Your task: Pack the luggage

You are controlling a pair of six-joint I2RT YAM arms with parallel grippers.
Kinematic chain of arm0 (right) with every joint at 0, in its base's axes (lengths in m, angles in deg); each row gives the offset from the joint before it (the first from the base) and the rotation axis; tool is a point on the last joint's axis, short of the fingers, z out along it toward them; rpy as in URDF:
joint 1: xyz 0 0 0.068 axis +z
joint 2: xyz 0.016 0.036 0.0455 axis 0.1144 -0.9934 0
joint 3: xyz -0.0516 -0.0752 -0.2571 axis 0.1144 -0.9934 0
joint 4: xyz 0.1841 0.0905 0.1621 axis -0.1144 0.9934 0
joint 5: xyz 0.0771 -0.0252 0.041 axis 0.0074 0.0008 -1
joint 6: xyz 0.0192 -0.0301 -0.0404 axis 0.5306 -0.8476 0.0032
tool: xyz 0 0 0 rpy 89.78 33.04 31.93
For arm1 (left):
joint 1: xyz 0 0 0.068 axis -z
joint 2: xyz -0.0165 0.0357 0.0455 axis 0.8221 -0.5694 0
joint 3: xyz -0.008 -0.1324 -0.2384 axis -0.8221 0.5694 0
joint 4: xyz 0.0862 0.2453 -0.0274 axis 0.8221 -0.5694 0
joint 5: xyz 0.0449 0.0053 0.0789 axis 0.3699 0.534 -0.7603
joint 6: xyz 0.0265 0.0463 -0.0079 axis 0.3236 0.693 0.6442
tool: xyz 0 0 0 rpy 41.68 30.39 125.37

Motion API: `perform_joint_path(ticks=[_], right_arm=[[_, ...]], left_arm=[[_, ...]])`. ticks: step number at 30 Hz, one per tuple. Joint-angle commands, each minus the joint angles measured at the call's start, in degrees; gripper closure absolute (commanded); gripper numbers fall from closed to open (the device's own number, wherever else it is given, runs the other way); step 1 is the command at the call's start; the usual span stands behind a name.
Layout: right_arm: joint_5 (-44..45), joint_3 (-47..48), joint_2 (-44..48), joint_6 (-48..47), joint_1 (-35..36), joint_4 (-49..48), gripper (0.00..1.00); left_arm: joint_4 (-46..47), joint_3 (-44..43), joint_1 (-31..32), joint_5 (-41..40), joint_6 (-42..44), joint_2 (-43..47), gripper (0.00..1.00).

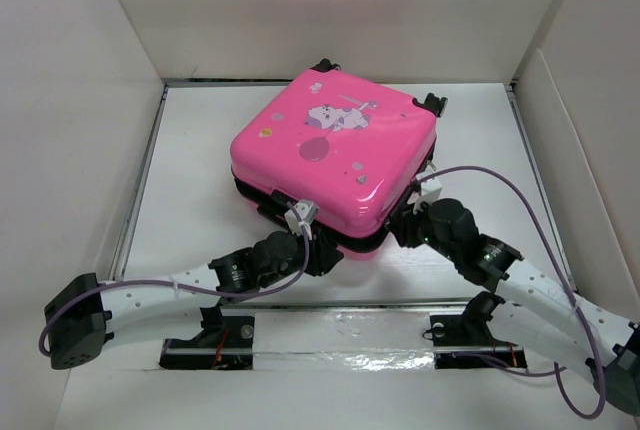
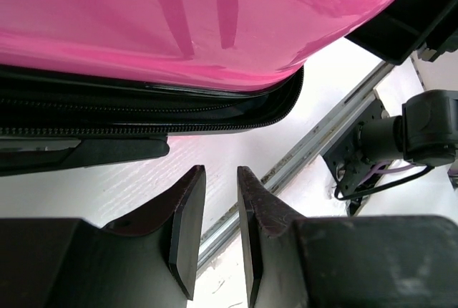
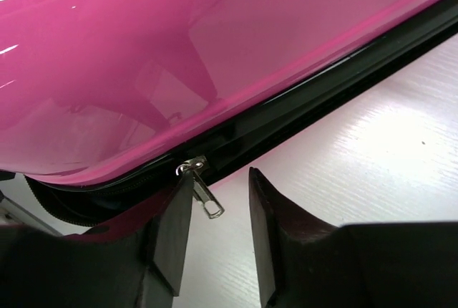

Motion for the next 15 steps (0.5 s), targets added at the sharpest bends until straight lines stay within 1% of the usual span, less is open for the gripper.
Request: perform_joint_path(ticks=[1,6,7,11,15], right_arm=[[-5.5,-0.2,-1.6,-1.5,-0.7,-4.5,0.59],[-9.4,-0.1,-2.5,-2.0,-1.2,-4.8,0.63],[-11.3,-0.4,-2.5,-2.2,-1.2,-5.4,0.64],[-13.8,-0.6,-2.4,-2.8,-1.7,-5.8,0.63],[-12.4,1.4,-1.8,-2.2,-2.3,-0.4,0.63]], left_arm=[[3.9,0.0,0.3,0.8,2.8,-0.7,0.78],[5.3,0.2,0.3,0.1,4.6,-0.8,0.78],[5.6,0.2,0.3,0.4,4.9,-0.8,0.78],[7.1,1.0,0.3,0.5,5.2,-1.0,0.78],[8.2,1.3,0.3,1.0,5.5,-1.7,0.78]])
